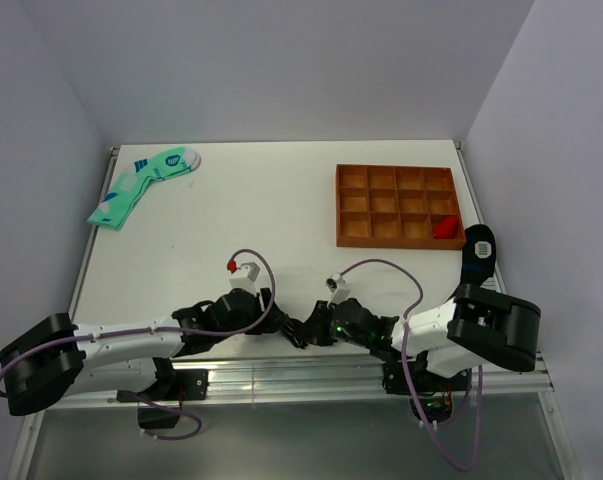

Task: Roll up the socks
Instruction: Roll the sock at the center of the board.

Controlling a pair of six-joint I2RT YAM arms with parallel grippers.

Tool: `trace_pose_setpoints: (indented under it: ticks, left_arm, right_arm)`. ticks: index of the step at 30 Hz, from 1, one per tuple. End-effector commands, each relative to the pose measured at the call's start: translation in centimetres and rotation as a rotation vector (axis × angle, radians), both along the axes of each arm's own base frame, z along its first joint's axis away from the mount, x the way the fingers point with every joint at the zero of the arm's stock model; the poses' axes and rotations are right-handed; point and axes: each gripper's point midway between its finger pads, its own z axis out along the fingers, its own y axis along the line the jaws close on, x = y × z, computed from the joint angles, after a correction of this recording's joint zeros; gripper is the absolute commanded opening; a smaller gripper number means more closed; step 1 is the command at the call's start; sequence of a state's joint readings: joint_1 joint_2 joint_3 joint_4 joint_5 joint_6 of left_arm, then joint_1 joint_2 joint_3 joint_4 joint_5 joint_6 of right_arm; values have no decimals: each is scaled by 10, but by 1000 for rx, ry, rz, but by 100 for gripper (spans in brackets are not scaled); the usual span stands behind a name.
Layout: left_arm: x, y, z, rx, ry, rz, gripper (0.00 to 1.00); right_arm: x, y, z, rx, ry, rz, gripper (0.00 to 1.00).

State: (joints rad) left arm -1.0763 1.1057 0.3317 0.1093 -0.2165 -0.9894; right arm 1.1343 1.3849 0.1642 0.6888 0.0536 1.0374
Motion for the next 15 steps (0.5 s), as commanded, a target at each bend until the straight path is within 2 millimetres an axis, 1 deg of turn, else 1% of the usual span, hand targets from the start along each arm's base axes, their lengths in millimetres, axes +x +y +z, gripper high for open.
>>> trace_pose_setpoints:
  ticks: [1, 9, 15]
  left_arm:
    - [5, -9, 19, -76, -53, 3, 64]
    - [2, -12, 3, -26, -9, 9, 61]
    - [0, -18, -1, -32, 10, 9, 58]
  right_arm:
    - [-21, -78, -78, -361, 116, -37, 14]
    - [-22, -82, -82, -379, 136, -56, 11]
    - [-23, -84, -84, -381, 145, -66, 9]
